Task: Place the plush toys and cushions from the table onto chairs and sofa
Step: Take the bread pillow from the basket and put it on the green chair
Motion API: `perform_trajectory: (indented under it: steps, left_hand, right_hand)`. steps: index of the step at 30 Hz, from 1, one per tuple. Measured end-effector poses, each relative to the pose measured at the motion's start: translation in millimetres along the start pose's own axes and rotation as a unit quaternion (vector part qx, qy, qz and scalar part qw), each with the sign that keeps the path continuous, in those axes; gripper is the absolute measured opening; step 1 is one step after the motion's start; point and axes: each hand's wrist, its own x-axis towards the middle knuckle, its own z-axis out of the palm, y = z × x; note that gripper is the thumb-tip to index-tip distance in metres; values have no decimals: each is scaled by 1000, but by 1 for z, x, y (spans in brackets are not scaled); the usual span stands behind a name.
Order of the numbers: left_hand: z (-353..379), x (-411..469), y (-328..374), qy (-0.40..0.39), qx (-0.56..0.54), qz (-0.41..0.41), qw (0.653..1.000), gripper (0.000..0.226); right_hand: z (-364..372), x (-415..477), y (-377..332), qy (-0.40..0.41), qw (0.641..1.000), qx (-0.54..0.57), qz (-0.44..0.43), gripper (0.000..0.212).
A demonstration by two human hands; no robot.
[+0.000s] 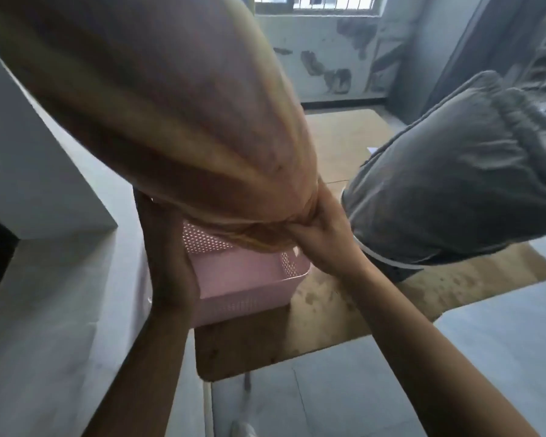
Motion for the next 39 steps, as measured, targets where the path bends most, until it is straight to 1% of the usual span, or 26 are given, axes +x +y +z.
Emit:
perform_trajectory:
  steps: [1, 3, 5, 7, 10, 12, 13, 15, 16, 19, 22, 26, 28, 30, 32, 35, 36, 39]
  left_hand:
    - [15, -4, 16, -30, 19, 50, 998, 105]
    - [47, -22, 46, -82, 54, 141, 985, 88]
    - [82, -54, 71, -131, 45, 194, 971, 92]
    - [116, -97, 91, -196, 19, 209, 958, 97]
    - [166, -186, 109, -286, -29, 179, 941, 99]
    - [197, -252, 110, -352, -56, 157, 921, 97]
    - [212, -287, 109, -382, -57, 138, 912, 98]
    - [242, -354, 113, -433, -40, 89, 896, 108]
    - [257, -386, 116, -462, -43, 80, 882, 112]
    - [301, -473, 127, -557, -98, 70, 822, 118]
    - [346, -548, 136, -619, -95, 52, 778, 117]
    - [421, -632, 128, -676, -135, 27, 724, 103]
    - [464, -674, 121, -694, -159, 16, 702, 93]
    - [507, -717, 120, -713, -182, -13, 677, 82]
    - [548, -765, 126, -735, -192, -52, 648, 69]
    - [599, -842, 140, -764, -192, -93, 609, 56]
    - [614, -874, 148, -780, -187, -97, 590, 52]
    - [639, -969, 177, -838, -190, -110, 500, 23]
  right_hand:
    - [-16, -12, -12, 23, 1000, 3, -1, 75]
    - [-51, -44, -37, 74, 997, 26, -1, 73]
    - [-91, -89, -60, 132, 990, 43, 9, 76]
    - [-132, -145, -77, 176, 984, 30, 21, 80]
    - [-199, -251, -94, 242, 969, 25, 52, 75]
    - [-236, -327, -101, 297, 952, 9, 73, 71]
    - [-252, -365, -104, 325, 942, 2, 87, 69]
    - [-281, -436, -112, 381, 918, -13, 109, 69]
    - [-295, -467, -117, 406, 905, -20, 123, 68]
    - [-337, -548, -126, 473, 865, -34, 162, 62]
    - [-380, -611, -129, 527, 829, -34, 185, 63]
    - [-443, -669, -119, 581, 786, -36, 209, 68]
    - [-483, -693, -111, 601, 767, -51, 221, 67]
    - [-525, -715, -108, 616, 749, -67, 234, 65]
    - [-565, -741, -113, 638, 725, -79, 247, 69]
    - [-611, -785, -134, 678, 676, -114, 265, 82]
    - [-624, -804, -140, 700, 651, -128, 266, 88]
    - [-643, -862, -159, 764, 565, -159, 270, 103]
